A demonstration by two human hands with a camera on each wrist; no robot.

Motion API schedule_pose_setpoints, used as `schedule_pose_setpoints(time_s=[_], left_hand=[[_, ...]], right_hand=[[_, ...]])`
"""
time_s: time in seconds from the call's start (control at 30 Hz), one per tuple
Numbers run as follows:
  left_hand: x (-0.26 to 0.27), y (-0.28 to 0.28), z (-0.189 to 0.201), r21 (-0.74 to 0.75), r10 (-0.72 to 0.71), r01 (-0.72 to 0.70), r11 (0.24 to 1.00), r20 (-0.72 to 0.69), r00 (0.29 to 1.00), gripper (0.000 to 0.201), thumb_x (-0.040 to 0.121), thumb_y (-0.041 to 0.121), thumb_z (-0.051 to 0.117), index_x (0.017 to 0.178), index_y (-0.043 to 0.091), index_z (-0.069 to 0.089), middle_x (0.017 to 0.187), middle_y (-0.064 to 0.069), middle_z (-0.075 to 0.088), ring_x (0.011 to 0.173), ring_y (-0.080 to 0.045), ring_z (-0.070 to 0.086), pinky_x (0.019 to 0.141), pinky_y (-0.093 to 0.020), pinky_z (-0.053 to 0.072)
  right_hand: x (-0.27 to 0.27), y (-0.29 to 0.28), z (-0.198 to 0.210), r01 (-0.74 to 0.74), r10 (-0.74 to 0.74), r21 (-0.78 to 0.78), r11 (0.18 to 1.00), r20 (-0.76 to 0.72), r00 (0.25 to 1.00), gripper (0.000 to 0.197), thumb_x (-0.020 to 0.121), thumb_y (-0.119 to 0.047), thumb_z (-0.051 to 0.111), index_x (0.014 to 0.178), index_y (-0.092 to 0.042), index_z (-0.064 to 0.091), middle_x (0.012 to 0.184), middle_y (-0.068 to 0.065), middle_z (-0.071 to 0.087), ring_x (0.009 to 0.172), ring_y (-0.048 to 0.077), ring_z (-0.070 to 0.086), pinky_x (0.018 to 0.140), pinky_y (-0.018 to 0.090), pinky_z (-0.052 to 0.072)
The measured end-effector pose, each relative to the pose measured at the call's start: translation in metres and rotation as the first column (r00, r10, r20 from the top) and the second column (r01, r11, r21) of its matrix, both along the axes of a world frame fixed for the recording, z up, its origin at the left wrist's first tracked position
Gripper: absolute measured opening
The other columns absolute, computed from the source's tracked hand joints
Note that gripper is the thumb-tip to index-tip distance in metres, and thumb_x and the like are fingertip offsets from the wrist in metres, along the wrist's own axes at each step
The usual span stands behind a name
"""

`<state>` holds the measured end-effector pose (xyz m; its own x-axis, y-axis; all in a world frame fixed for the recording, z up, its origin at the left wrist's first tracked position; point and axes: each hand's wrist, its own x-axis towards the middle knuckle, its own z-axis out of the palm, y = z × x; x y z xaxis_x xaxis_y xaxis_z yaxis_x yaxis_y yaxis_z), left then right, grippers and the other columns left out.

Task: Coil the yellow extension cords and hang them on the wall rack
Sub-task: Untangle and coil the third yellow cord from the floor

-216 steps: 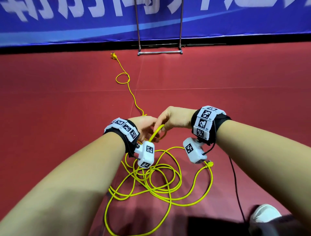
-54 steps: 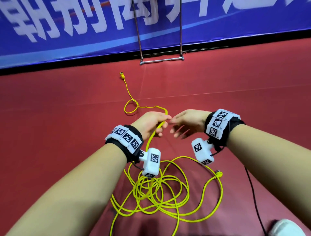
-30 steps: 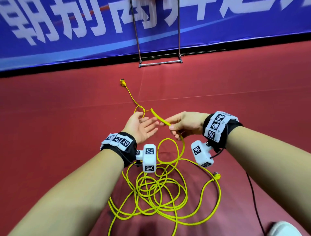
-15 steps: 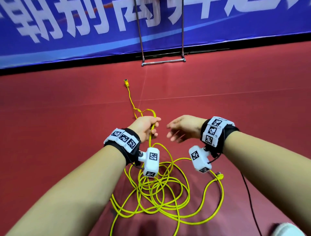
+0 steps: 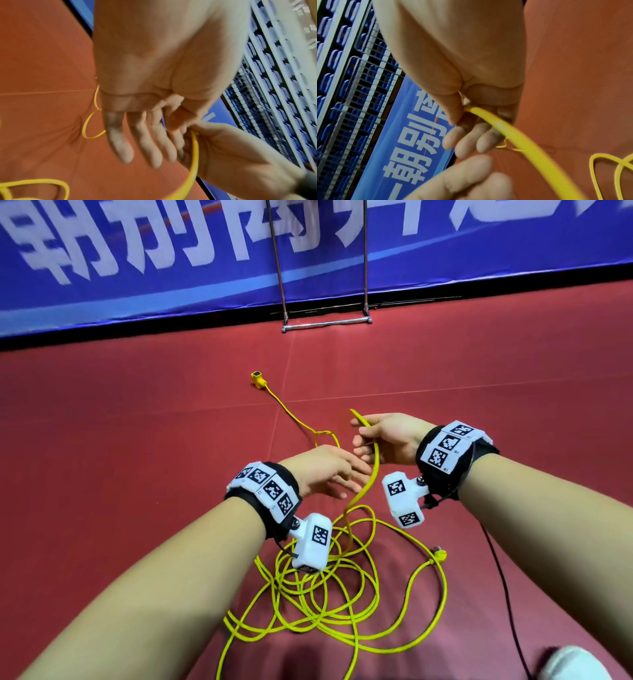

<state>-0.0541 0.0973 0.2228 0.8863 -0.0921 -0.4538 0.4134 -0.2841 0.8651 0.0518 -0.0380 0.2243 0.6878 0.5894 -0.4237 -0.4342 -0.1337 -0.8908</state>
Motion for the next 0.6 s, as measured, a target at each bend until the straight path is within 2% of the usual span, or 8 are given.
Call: schedule_pose_setpoints(time_s=[0.07,0.17,0.23,0.3,0.4,0.5,0.53,0.6], left_hand=[[0.001,0.009,-0.006,-0.138,0.231,-0.233,0.963,-0.029,0.973,0.023,0.091,0.005,0.043,0.102,0.012,0.063,0.105,-0.010,0.069,0.084,-0.022,0.068,0.077,-0.034,0.052],[0.007,0.028,-0.013,-0.362,0.500,-0.516,0.776,-0.144,0.854,0.028,0.099,0.029,0.040,0.114,0.010,0.054,0.110,-0.013,0.068,0.086,-0.027,0.067,0.078,-0.038,0.051],[0.010,0.038,-0.014,-0.472,0.554,-0.576,0.667,-0.202,0.807,0.041,0.102,0.042,0.033,0.116,0.009,0.052,0.104,-0.012,0.069,0.088,-0.029,0.066,0.077,-0.041,0.052],[0.009,0.044,-0.010,-0.505,0.595,-0.607,0.614,-0.210,0.776,0.041,0.103,0.048,0.033,0.101,0.010,0.051,0.084,-0.009,0.066,0.075,-0.027,0.067,0.070,-0.038,0.053],[0.010,0.045,-0.004,-0.482,0.648,-0.645,0.592,-0.190,0.737,0.045,0.104,0.043,0.035,0.084,0.008,0.053,0.070,-0.005,0.057,0.055,-0.020,0.063,0.054,-0.033,0.053],[0.011,0.042,-0.007,-0.462,0.697,-0.680,0.570,-0.167,0.698,0.034,0.107,0.027,0.033,0.087,0.009,0.053,0.056,0.002,0.043,0.046,-0.015,0.048,0.053,-0.032,0.047],[0.011,0.041,-0.009,-0.435,0.686,-0.667,0.605,-0.140,0.714,0.032,0.107,0.025,0.031,0.087,0.011,0.051,0.050,0.004,0.039,0.040,-0.012,0.041,0.053,-0.031,0.045],[0.010,0.039,-0.011,-0.373,0.607,-0.584,0.721,-0.065,0.792,0.030,0.108,0.024,0.029,0.087,0.013,0.048,0.042,0.007,0.030,0.033,-0.009,0.029,0.051,-0.027,0.039]], right_hand=[[-0.003,-0.003,0.003,-0.111,0.116,-0.054,0.992,0.107,0.987,0.031,0.101,0.001,0.040,0.118,-0.017,0.059,0.074,0.006,0.061,0.061,0.018,0.063,0.056,0.028,0.051],[-0.012,-0.004,0.003,-0.306,0.329,-0.135,0.943,0.211,0.921,0.036,0.098,0.005,0.046,0.117,-0.020,0.064,0.076,0.004,0.065,0.065,0.014,0.064,0.055,0.023,0.047],[-0.016,0.001,0.001,-0.401,0.437,-0.179,0.898,0.265,0.860,0.037,0.095,0.007,0.049,0.113,-0.019,0.067,0.080,0.003,0.067,0.067,0.013,0.064,0.055,0.023,0.045],[-0.019,0.006,0.001,-0.446,0.498,-0.225,0.866,0.316,0.808,0.037,0.092,0.011,0.052,0.112,-0.017,0.068,0.082,0.004,0.069,0.067,0.013,0.063,0.054,0.022,0.043],[-0.024,0.013,0.001,-0.557,0.641,-0.318,0.767,0.345,0.686,0.040,0.089,0.014,0.055,0.114,-0.014,0.068,0.087,0.003,0.072,0.072,0.013,0.064,0.059,0.023,0.047],[-0.028,0.020,-0.007,-0.666,0.772,-0.391,0.635,0.295,0.563,0.045,0.086,0.016,0.058,0.122,-0.010,0.064,0.092,0.001,0.071,0.081,0.011,0.064,0.075,0.026,0.049],[-0.028,0.020,-0.011,-0.673,0.788,-0.414,0.613,0.267,0.554,0.045,0.085,0.017,0.057,0.122,-0.008,0.064,0.093,0.002,0.069,0.082,0.011,0.063,0.079,0.027,0.048],[-0.025,0.017,-0.016,-0.616,0.749,-0.454,0.644,0.214,0.627,0.039,0.088,0.012,0.056,0.119,-0.009,0.065,0.093,0.001,0.070,0.084,0.014,0.063,0.079,0.029,0.046]])
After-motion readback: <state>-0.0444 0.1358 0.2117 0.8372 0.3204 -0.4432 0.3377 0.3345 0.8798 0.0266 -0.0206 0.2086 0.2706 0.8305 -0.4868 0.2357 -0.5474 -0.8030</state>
